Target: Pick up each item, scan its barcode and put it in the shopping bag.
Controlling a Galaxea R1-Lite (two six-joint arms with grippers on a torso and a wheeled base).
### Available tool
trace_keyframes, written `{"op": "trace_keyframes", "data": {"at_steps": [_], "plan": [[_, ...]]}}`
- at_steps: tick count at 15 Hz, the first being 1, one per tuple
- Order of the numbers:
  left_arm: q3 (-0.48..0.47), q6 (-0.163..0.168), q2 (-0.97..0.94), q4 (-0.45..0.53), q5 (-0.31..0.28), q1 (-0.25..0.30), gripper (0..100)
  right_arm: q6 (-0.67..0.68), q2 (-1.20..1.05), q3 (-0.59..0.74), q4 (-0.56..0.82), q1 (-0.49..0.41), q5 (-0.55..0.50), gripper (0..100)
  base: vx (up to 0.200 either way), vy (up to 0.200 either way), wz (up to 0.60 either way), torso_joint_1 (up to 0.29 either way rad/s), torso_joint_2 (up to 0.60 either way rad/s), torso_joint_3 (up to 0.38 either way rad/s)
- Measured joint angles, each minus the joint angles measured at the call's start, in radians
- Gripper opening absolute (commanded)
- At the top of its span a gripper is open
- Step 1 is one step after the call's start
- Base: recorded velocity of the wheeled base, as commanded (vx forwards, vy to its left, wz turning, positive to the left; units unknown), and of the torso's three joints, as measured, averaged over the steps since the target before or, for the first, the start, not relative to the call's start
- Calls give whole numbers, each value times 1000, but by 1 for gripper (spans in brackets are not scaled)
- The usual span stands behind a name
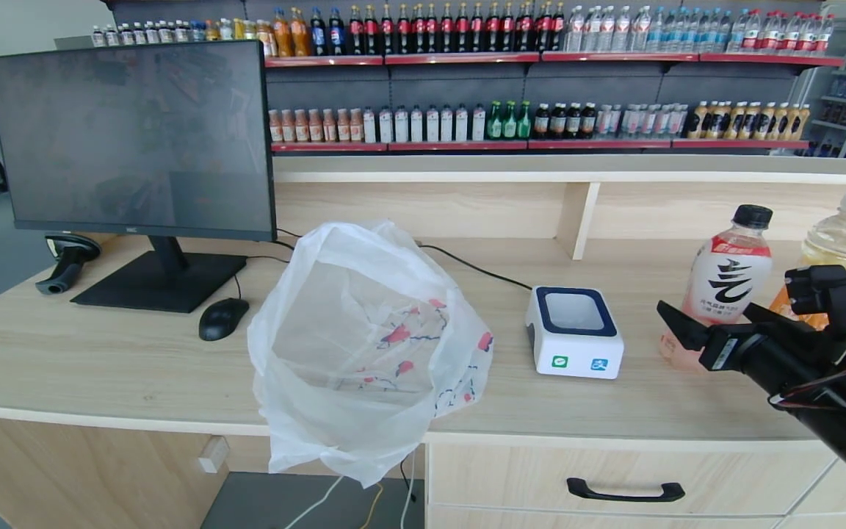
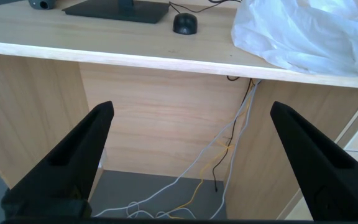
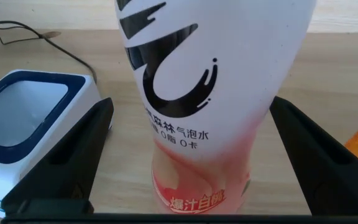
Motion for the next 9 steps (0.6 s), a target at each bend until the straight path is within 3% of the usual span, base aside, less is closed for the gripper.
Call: {"op": "trace_keyframes", "data": {"at_steps": [9], "plan": [[0,0,0,0,0,0,100,1,66,-51,-33,-9,-6,100,0,0,0,0,0,0]]}}
